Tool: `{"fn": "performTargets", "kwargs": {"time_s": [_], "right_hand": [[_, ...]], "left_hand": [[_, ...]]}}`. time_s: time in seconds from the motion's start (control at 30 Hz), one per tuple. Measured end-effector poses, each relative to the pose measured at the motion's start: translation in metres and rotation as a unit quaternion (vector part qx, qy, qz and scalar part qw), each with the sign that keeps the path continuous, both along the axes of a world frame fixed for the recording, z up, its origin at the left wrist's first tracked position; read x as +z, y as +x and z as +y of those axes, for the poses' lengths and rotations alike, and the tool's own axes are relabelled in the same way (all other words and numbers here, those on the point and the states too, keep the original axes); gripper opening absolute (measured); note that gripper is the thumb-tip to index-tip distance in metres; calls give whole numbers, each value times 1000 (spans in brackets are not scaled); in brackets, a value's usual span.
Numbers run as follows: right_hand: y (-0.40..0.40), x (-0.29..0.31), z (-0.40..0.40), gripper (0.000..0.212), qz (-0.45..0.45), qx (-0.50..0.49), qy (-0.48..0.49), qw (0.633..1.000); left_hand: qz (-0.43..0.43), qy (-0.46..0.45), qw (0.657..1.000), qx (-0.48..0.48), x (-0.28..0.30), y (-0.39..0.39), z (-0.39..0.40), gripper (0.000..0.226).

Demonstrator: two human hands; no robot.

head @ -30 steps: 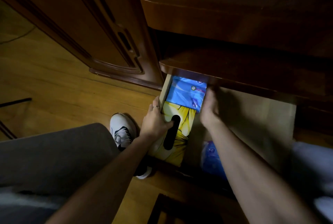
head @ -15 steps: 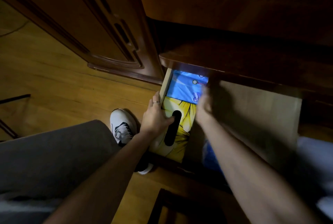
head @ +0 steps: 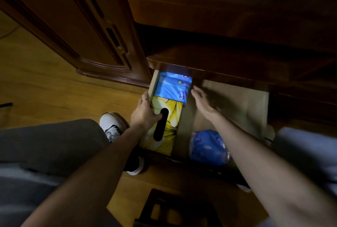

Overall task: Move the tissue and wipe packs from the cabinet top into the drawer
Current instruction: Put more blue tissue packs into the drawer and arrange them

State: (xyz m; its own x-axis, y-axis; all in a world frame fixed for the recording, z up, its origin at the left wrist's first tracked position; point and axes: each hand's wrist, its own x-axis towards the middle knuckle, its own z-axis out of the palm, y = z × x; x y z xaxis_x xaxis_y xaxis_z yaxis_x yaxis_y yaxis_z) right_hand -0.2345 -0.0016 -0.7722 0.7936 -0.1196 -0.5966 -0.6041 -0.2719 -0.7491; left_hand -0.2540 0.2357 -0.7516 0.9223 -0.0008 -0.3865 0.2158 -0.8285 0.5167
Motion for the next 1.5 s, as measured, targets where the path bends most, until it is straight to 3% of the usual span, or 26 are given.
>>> {"fn": "performTargets", "kwargs": {"time_s": [0.13,0.2,0.3,0.37,0.43,0.53,0.6,0.73,0.8,0.9,1.03,1.17,1.3,1.37,1.43,1.5], "right_hand": [[-60,16,-18,50,25,177,-123,976],[-91,20,-31,63,68,295,-228,925],[-129,21,-46,77,123,380,-367,840],[-143,21,-54,75,136,382,-410,817],[-148,24,-62,71,128,333,-433,828],[-151,33,-73,75,99,218,-479,844],[-155,39,-75,82,88,217,-526,818],[-144,39,-66,88,10,342,-589,732],[-138,35,-64,96,5,391,-542,744],[-146,27,-72,104,104,404,-495,762],[-145,33,-78,112,178,414,-480,752],[-132,45,-71,104,256,447,-444,733],[-141,48,-64,79,237,430,-470,733],[-144,51,-55,63,170,420,-527,719],[-141,55,-47,61,91,395,-555,726],[-136,61,-44,70,70,370,-537,755]], "left_hand": [[24,55,998,-16,13,-5,-8,112],[-41,91,994,-44,21,-18,-15,113],[-149,135,973,-117,31,-46,-30,94],[-149,151,962,-173,32,-61,-39,80],[-110,148,955,-233,27,-69,-43,73],[-72,160,943,-282,19,-77,-42,85],[-87,164,941,-283,15,-80,-42,89],[-97,178,939,-279,11,-78,-48,92],[-87,184,933,-296,6,-79,-48,93],[-58,200,926,-316,-3,-79,-46,87],[-45,210,924,-316,-4,-78,-48,86],[-18,225,918,-325,2,-78,-50,88],[54,250,898,-357,15,-69,-55,104],[62,246,899,-358,24,-66,-55,108],[49,228,908,-347,33,-64,-50,106],[44,225,908,-351,40,-63,-44,104]]}}
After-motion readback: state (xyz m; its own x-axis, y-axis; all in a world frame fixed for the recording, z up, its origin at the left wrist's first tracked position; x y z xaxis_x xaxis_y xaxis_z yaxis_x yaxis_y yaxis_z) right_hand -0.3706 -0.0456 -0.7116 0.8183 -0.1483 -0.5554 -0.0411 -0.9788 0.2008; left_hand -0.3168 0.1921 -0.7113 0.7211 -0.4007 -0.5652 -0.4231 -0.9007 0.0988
